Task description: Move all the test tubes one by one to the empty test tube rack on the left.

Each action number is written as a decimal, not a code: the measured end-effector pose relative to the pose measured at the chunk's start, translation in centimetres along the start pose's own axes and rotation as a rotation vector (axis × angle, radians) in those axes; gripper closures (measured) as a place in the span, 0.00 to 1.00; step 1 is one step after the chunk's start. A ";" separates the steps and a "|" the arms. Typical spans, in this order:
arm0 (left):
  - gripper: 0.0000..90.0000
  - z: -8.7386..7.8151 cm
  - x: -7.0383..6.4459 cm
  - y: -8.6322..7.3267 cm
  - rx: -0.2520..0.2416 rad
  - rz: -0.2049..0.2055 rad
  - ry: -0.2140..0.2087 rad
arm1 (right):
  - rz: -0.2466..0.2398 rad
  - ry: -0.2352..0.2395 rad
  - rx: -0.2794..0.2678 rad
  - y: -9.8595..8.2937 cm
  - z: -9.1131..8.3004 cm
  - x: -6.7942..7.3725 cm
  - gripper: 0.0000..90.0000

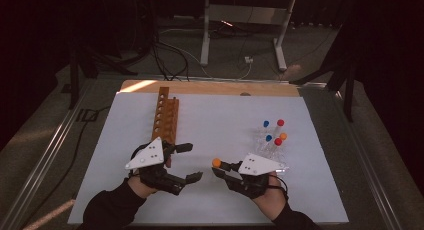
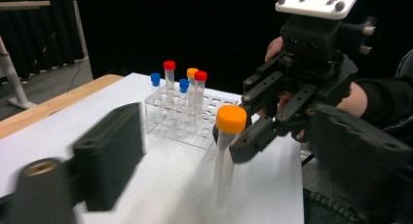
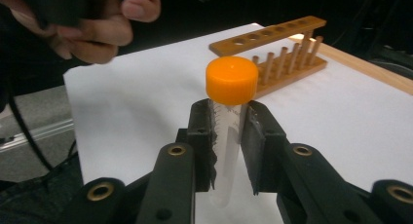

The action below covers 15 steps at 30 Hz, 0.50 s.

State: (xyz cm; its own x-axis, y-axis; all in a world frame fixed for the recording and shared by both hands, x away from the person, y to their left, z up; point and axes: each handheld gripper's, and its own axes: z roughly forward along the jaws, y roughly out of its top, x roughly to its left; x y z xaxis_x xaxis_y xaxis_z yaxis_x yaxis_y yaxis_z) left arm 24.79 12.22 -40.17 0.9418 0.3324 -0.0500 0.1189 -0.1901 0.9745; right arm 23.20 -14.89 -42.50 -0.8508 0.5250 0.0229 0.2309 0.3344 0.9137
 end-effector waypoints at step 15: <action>0.58 2.5 -0.9 0.1 0.048 0.067 -0.005 | -0.009 0.036 0.002 0.6 0.8 0.9 0.84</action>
State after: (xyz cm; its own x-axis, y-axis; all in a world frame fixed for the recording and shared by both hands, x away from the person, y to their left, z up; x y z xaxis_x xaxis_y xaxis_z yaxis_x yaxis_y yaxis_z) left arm 24.79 9.58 -40.57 0.9497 0.3129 0.0136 0.0705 -0.2559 0.9641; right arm 22.92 -13.59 -42.20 -0.8693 0.4934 0.0294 0.2240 0.3403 0.9132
